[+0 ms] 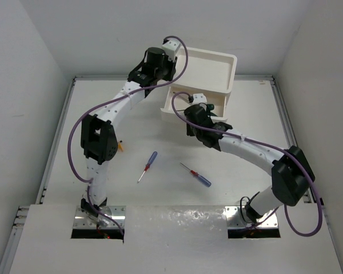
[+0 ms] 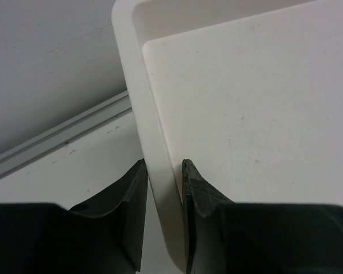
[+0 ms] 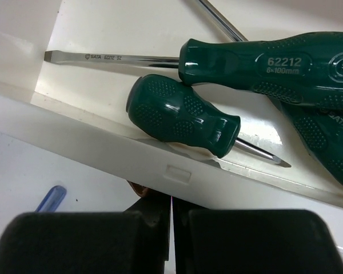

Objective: Sort the tools into containers

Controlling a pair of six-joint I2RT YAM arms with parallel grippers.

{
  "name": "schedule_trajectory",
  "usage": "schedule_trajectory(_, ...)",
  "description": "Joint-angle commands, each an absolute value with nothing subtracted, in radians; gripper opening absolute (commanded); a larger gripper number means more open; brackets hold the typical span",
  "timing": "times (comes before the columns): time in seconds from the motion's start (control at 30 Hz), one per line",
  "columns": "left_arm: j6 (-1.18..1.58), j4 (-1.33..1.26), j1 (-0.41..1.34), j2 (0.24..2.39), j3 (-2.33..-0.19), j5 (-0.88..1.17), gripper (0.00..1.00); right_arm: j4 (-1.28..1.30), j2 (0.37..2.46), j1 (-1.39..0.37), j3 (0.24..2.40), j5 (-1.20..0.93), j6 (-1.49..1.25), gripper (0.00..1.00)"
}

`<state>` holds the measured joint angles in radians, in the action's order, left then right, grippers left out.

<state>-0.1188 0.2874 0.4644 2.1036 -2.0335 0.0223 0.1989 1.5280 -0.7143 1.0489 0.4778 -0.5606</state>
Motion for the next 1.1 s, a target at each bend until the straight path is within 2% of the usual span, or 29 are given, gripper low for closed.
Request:
schedule_trajectory(0.0, -0.169, 0.4, 0.52, 2.095, -2.028, 0.206, 0.0, -0.058, 1.525, -0.652, 1.14, 0.548, -0.52, 0.0)
schedule_trajectory(0.1, -0.146, 0.405, 0.519, 2.105, -2.045, 0.181, 0.0, -0.003, 1.471, -0.653, 1.12, 0.567, -0.554, 0.01)
schedule_trajectory(0.17, -0.121, 0.399, 0.52, 2.103, -2.046, 0.161, 0.0, 0.05, 1.428, -0.653, 1.091, 0.575, -0.596, 0.18)
schedule_trajectory(0.2, -0.115, 0.397, 0.52, 2.103, -2.049, 0.143, 0.0, 0.058, 1.418, -0.655, 1.077, 0.569, -0.609, 0.32)
schedule_trajectory(0.37, -0.103, 0.396, 0.52, 2.106, -2.063, 0.129, 0.0, 0.08, 1.411, -0.66, 1.029, 0.539, -0.666, 0.41)
schedule_trajectory(0.57, -0.107, 0.399, 0.522, 2.108, -2.057, 0.124, 0.0, 0.09, 1.446, -0.712, 1.095, 0.558, -0.658, 0.5)
schedule_trajectory(0.73, -0.107, 0.402, 0.52, 2.105, -2.049, 0.129, 0.0, 0.107, 1.483, -0.71, 1.129, 0.707, -0.678, 0.47)
schedule_trajectory(0.83, -0.11, 0.402, 0.523, 2.097, -2.039, 0.141, 0.0, 0.068, 1.503, -0.71, 1.127, 0.762, -0.689, 0.38)
schedule_trajectory(0.93, -0.123, 0.403, 0.528, 2.092, -2.033, 0.146, 0.0, 0.06, 1.538, -0.71, 1.157, 0.794, -0.675, 0.23)
schedule_trajectory(0.97, -0.127, 0.403, 0.528, 2.091, -2.031, 0.15, 0.0, 0.06, 1.545, -0.71, 1.172, 0.822, -0.666, 0.15)
schedule_trajectory(1.07, -0.136, 0.402, 0.529, 2.088, -2.025, 0.163, 0.0, 0.023, 1.554, -0.703, 1.178, 0.845, -0.635, 0.03)
